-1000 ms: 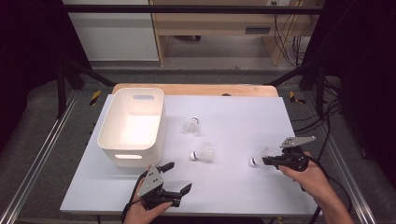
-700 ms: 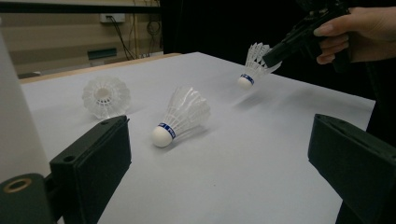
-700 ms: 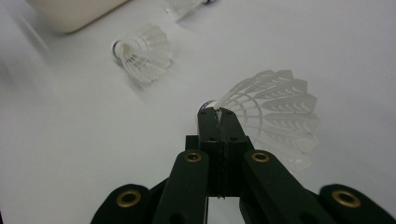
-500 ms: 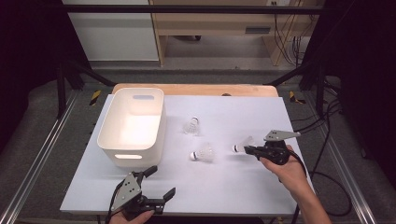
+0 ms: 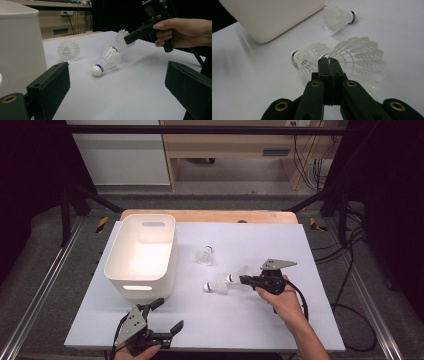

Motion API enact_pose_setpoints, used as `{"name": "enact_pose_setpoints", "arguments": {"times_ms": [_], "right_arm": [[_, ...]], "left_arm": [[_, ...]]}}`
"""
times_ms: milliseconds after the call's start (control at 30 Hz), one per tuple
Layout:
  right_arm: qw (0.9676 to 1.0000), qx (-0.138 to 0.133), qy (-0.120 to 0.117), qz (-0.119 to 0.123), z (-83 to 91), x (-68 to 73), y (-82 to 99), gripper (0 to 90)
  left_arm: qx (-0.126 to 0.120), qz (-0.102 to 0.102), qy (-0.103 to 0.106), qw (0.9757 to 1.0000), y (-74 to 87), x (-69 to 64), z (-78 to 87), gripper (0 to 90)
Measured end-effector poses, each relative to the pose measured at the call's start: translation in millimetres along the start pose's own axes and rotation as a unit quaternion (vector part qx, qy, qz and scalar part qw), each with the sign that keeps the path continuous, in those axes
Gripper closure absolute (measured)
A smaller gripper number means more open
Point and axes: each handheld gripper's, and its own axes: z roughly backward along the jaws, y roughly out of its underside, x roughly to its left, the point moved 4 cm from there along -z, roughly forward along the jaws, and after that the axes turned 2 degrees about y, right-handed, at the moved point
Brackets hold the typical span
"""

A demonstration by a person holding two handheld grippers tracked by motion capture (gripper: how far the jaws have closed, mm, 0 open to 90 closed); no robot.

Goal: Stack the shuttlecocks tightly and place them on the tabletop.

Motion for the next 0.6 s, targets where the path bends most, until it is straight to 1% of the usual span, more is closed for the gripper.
{"name": "enact_pose_setpoints", "arguments": {"times_ms": [200, 467, 600], "right_arm": [[0.9998, -0.003, -0.018, -0.004, -10.7, 5.5, 0.4, 90.0], [0.9994, -0.004, -0.031, -0.012, -19.7, 10.3, 1.3, 90.0], [0.9992, -0.003, -0.038, -0.012, -23.5, 12.9, 2.5, 90.0]], "left_arm": [[0.002, 0.0, 0.001, 1.0, 0.9, -0.3, -1.0, 6.1], [0.004, -0.002, 0.002, 1.0, 1.2, -0.3, -1.3, 6.0], [0.004, -0.001, 0.004, 1.0, 1.5, -1.3, -2.1, 6.0]]}}
